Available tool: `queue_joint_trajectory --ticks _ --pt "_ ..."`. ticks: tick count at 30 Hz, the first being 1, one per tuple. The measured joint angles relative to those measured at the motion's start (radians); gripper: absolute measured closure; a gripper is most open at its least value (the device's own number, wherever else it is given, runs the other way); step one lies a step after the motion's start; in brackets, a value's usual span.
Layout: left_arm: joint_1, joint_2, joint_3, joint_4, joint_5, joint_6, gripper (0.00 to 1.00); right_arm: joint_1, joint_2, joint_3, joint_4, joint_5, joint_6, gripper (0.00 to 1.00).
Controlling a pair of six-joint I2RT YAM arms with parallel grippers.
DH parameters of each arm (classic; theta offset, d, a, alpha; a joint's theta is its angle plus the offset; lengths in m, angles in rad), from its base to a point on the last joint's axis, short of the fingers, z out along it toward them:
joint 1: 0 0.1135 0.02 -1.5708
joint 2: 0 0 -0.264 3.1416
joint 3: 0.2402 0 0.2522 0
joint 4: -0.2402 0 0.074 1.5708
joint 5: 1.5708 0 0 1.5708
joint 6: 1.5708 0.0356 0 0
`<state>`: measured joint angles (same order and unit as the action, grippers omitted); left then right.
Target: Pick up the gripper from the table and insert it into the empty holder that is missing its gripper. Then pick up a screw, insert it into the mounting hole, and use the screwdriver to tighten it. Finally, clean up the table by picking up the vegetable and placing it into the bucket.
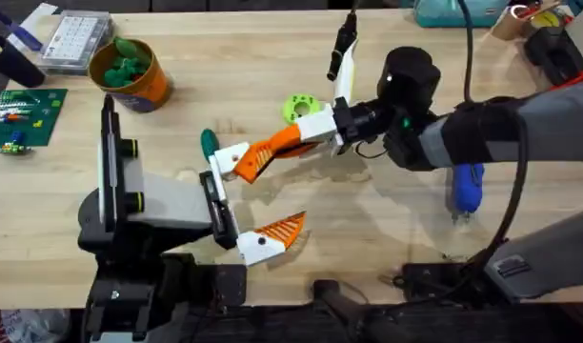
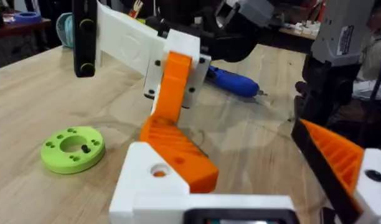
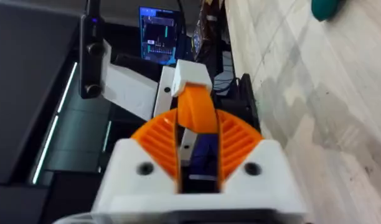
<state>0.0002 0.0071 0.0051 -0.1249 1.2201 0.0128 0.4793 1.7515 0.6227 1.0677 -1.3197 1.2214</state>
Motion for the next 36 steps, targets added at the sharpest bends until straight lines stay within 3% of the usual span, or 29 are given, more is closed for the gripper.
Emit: queue_joint_trajectory --ticks 3,4,14,18,25,36 --pt "0.000 0.000 0.000 0.000 0.000 0.005 0.014 0.000 0.000 -0.001 -0.002 -0.012 0.001 0.960" --pt "0.000 0.000 0.000 0.000 0.000 0.006 0.014 -0.001 0.000 -0.001 -0.004 -0.014 0.003 0.983" --pt "0.000 0.000 0.000 0.000 -0.004 0.006 0.014 0.008 0.000 -0.009 0.006 0.033 0.025 0.986" --pt "0.000 0.000 0.000 0.000 -0.009 0.001 0.014 0.023 -0.006 -0.050 0.084 0.102 0.066 0.987" --pt "0.000 0.000 0.000 -0.002 -0.003 0.007 0.014 0.050 -0.008 -0.212 0.392 0.271 0.187 0.988" --pt "0.007 0.000 0.000 -0.003 -0.019 -0.010 0.014 0.132 -0.018 -0.289 0.467 0.484 0.245 0.988"
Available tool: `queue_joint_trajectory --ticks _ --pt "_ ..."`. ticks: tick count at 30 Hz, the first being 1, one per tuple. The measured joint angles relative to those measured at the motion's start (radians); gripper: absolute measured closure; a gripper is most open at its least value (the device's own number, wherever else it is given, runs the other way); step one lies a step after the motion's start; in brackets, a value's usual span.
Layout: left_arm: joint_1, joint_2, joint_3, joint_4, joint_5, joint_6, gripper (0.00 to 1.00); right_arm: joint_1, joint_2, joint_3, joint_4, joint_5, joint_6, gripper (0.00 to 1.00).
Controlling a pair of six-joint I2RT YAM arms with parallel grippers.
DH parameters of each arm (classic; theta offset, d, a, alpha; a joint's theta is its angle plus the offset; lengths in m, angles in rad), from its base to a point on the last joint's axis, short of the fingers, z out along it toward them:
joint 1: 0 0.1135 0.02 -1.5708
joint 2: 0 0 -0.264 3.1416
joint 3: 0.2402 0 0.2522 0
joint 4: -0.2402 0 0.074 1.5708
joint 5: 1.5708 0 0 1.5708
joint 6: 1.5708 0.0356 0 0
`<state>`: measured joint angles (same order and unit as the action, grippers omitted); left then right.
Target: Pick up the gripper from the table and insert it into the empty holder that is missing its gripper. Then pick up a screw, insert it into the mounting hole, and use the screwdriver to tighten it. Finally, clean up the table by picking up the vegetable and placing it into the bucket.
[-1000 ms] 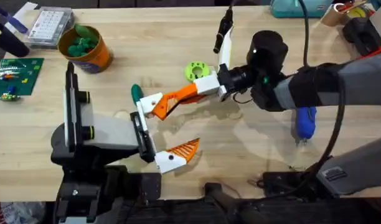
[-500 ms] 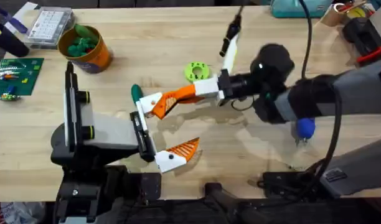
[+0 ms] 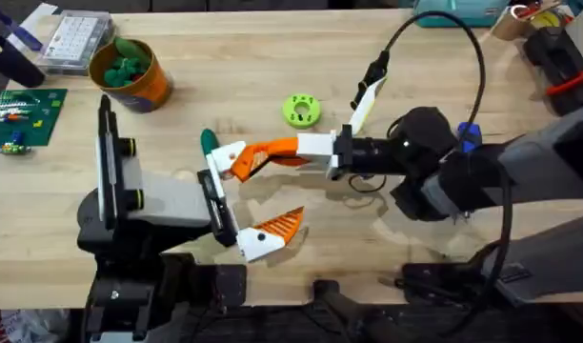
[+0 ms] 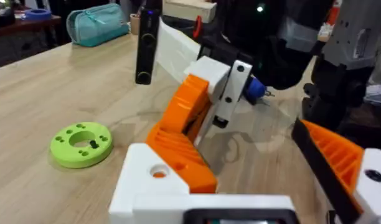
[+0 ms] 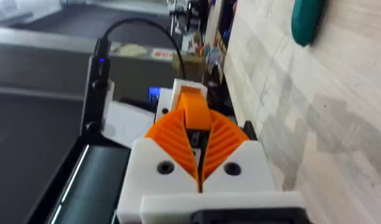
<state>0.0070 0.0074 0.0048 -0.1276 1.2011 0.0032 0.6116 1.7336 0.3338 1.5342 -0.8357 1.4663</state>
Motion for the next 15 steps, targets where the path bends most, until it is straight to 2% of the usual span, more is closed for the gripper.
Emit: queue_joint_trajectory --ticks 8,15 --pt "0.006 0.000 0.000 0.001 -0.012 -0.004 0.014 0.092 0.000 -0.003 0.006 0.187 0.002 0.988" --pt "0.010 0.000 -0.001 0.004 -0.040 -0.003 0.014 0.142 0.000 0.003 0.002 0.292 0.004 0.988"
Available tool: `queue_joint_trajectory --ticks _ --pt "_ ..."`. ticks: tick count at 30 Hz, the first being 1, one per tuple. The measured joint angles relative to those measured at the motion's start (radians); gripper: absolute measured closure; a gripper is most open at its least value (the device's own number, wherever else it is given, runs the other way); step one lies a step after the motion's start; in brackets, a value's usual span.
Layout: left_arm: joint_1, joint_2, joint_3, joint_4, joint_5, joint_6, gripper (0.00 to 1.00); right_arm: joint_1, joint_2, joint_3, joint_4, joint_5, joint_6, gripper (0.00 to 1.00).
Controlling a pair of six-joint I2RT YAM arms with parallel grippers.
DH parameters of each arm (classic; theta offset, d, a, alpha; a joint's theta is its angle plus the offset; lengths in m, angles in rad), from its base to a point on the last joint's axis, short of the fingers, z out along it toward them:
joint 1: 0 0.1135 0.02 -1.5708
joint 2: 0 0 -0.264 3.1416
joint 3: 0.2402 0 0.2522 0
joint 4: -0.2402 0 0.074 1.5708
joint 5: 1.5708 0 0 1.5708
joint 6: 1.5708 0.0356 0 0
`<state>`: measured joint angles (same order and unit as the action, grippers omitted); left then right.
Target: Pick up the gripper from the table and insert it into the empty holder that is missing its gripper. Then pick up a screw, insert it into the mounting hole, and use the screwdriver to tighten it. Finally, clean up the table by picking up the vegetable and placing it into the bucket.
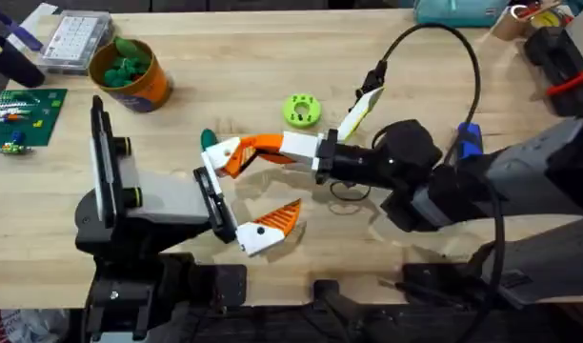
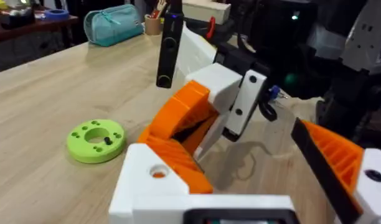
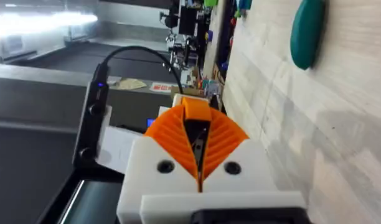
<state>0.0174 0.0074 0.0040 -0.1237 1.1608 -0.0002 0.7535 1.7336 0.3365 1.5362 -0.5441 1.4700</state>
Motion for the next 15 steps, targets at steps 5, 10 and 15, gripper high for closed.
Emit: queue_joint_trajectory --ticks 5,10,15 --pt "0.002 0.000 0.000 0.001 -0.008 0.000 0.014 0.009 0.000 0.008 -0.007 0.005 0.002 0.878" --pt "-0.006 0.000 0.002 -0.004 0.035 0.004 0.014 0.024 0.000 0.016 -0.018 -0.066 0.001 0.694" --pt "-0.017 0.000 0.003 -0.011 0.066 0.008 0.013 0.042 0.000 0.021 -0.021 -0.152 0.000 0.673"
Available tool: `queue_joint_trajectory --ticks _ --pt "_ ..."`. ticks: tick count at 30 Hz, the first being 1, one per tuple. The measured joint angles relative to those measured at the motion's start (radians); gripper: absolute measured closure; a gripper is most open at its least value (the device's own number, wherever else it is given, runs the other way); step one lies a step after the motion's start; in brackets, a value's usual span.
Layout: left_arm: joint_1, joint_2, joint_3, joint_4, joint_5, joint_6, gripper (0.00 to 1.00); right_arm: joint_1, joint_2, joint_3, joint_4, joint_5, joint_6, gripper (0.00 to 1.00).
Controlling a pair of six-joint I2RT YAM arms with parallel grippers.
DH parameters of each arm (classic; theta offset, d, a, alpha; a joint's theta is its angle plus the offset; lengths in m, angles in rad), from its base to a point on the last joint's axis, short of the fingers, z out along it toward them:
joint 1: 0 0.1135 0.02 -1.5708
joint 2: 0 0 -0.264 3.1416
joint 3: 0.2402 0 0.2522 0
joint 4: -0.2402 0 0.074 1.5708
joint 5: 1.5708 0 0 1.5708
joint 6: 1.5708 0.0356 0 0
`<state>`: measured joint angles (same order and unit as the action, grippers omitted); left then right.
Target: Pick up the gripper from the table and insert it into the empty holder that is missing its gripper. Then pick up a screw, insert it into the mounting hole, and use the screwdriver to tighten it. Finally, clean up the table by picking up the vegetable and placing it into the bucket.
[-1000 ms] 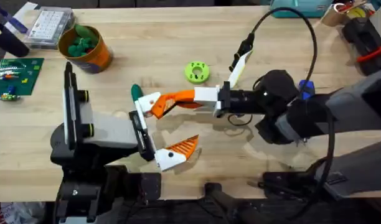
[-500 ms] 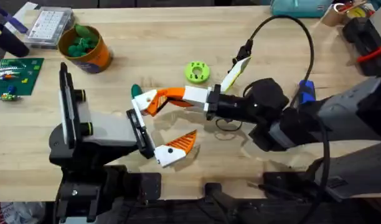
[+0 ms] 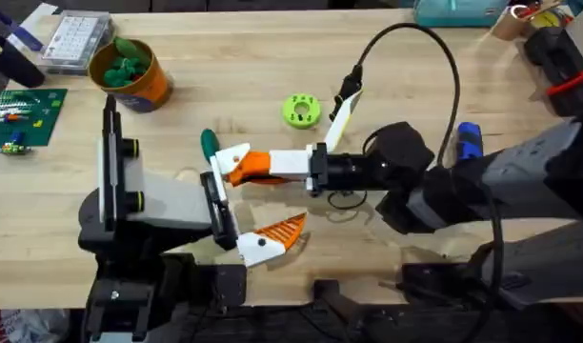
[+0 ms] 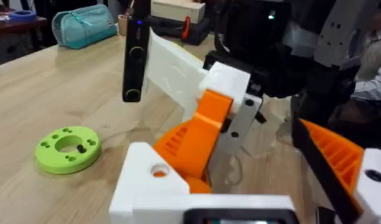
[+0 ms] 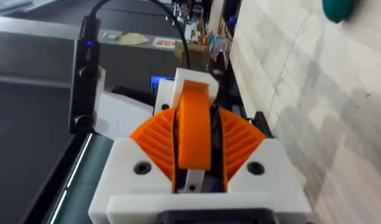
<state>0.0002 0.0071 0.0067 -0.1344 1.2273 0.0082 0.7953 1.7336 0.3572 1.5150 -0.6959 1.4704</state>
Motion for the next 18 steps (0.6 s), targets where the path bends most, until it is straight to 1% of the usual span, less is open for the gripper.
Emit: queue_joint_trajectory --ticks 1,2,4,7,9,12,16,18 --pt "0.000 0.000 0.000 0.000 0.003 0.000 0.013 -0.004 0.000 0.000 0.000 -0.015 0.000 0.677" --pt "0.000 0.000 0.000 -0.001 0.009 0.000 0.014 -0.021 0.000 0.000 0.000 -0.057 0.000 0.697" --pt "0.000 0.000 0.000 -0.002 0.011 0.000 0.014 -0.043 0.000 0.001 0.000 -0.101 0.000 0.698" --pt "0.000 0.000 0.000 -0.002 0.012 0.001 0.014 -0.083 0.000 0.001 -0.001 -0.170 0.000 0.666" --pt "0.000 0.000 0.000 -0.002 0.011 0.001 0.014 -0.118 0.000 0.001 -0.002 -0.223 -0.001 0.624" --pt "0.000 0.000 0.000 -0.002 0.011 0.001 0.014 -0.170 0.000 0.001 -0.003 -0.295 -0.005 0.520" --pt "0.000 0.000 0.000 -0.002 0.011 0.001 0.014 -0.218 0.000 0.002 -0.002 -0.360 -0.005 0.453" --pt "0.000 0.000 0.000 -0.002 0.011 0.002 0.014 -0.232 0.000 0.002 -0.002 -0.380 -0.005 0.391"
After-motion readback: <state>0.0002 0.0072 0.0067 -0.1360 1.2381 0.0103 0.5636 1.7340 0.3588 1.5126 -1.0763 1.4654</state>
